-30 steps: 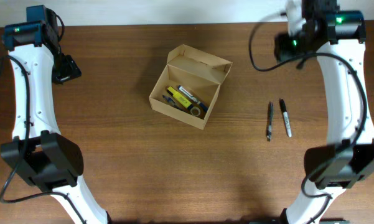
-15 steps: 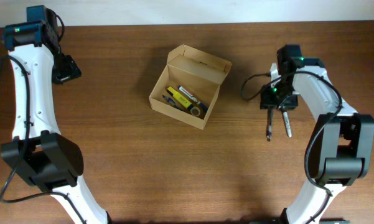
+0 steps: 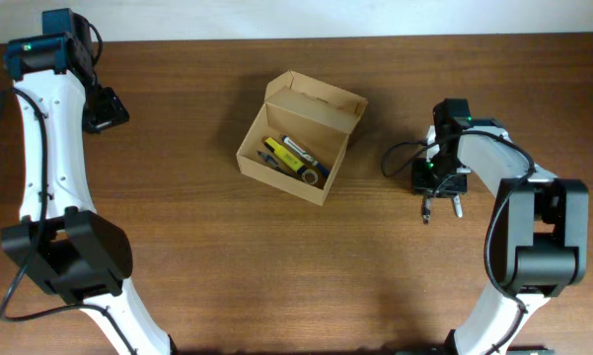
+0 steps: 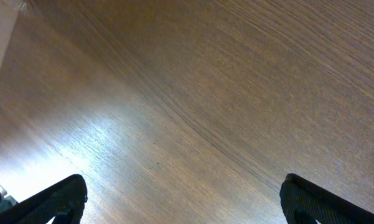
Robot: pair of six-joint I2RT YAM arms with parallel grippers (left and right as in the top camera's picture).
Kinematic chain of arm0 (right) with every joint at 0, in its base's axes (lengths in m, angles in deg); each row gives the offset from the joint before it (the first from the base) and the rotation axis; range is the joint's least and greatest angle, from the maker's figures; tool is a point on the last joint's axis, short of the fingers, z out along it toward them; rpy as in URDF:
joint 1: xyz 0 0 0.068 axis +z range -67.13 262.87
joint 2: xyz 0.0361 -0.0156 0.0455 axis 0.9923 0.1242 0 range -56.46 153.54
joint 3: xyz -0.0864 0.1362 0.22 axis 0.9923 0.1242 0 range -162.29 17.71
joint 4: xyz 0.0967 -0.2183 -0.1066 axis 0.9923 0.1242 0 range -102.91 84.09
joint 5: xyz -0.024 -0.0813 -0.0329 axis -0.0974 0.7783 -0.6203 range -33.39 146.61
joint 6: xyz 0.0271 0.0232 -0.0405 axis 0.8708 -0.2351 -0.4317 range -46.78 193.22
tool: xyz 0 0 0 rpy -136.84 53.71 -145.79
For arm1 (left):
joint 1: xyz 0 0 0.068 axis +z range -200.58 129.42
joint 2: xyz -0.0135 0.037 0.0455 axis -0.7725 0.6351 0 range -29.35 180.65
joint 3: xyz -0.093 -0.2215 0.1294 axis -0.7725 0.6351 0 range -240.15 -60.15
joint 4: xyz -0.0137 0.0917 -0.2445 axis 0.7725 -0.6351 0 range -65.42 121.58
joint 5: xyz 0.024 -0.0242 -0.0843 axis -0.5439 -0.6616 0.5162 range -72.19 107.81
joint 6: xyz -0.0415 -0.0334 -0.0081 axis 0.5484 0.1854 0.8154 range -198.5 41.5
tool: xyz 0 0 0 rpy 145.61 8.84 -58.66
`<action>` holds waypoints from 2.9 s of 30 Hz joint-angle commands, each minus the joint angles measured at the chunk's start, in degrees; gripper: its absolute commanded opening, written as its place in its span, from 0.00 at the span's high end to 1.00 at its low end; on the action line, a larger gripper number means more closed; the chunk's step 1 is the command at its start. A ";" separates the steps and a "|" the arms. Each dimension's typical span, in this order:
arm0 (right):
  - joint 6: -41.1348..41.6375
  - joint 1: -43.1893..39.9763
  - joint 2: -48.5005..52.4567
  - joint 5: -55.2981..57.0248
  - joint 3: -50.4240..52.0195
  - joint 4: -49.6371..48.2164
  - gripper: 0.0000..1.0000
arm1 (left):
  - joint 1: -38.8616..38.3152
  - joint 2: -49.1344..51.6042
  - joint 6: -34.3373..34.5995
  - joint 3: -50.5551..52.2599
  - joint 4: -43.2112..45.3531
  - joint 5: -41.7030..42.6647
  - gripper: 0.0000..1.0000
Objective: Pack container
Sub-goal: 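Lower the right gripper onto the grey marker and grasp it, then carry the grey marker left and release it into the box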
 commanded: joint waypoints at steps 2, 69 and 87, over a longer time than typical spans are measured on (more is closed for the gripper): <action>0.39 0.11 0.50 -0.13 3.10 -1.86 0.96 | 0.44 0.52 -0.66 0.26 -0.02 -0.37 0.00; -34.86 31.08 17.25 -14.10 -42.97 15.26 0.76 | 0.44 0.52 -0.66 0.26 -0.02 -0.37 0.00; -23.93 12.66 0.74 -1.31 -66.93 33.27 0.59 | 0.44 0.52 -0.66 0.26 -0.02 -0.37 0.00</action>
